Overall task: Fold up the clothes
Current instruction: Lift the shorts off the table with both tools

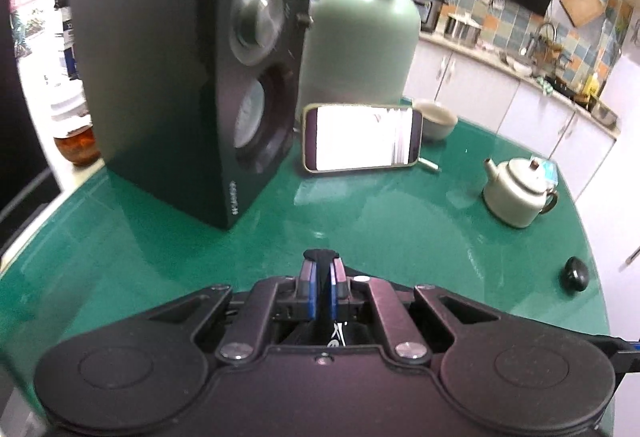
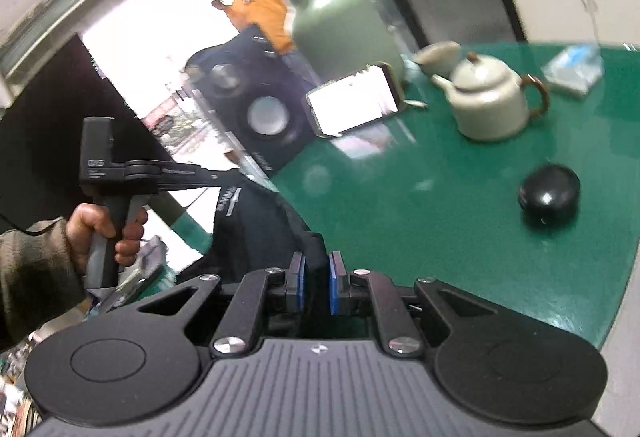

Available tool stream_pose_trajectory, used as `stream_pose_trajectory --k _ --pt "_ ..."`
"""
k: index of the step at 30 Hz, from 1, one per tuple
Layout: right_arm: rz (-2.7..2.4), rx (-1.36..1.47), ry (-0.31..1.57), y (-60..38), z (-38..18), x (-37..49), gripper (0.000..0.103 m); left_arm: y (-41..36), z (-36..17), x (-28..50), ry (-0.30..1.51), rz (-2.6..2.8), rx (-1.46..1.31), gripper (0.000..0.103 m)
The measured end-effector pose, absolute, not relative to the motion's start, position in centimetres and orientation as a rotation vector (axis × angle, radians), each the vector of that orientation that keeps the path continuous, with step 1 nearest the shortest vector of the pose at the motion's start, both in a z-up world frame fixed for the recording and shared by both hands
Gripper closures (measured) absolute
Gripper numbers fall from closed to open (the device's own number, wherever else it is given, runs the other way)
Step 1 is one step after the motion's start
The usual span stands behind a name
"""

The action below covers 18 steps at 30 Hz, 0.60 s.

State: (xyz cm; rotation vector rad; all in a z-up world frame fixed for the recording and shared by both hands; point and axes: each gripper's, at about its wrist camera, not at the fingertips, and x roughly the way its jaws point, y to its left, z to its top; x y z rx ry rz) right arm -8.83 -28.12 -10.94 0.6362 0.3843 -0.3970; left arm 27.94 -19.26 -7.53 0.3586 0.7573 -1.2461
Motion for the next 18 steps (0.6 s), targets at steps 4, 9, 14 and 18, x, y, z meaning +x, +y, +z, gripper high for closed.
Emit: stream_pose_trajectory --k 4,9,14,18 --pt "-0.302 0.581 0.398 -25.7 -9.0 -8.6 0.092 -16.5 -6.4 27.5 0.733 -1.23 0.318 0.096" --pt "-0.18 0.541 0.421 -22.6 -7.1 -7.7 0.092 -11.6 -4.8 26.9 0.705 -1.193 0.258 0.096" --pt "-0.039 0.489 0.465 -18.8 -5.6 -6.5 0.092 -6.3 -3.6 26.0 0.677 -1.148 0.2 0.096" --pt "0.041 0.465 0.502 -16.5 -5.3 -5.8 0.092 -1.3 -3.1 25.2 0.664 -1.103 0.157 0.096"
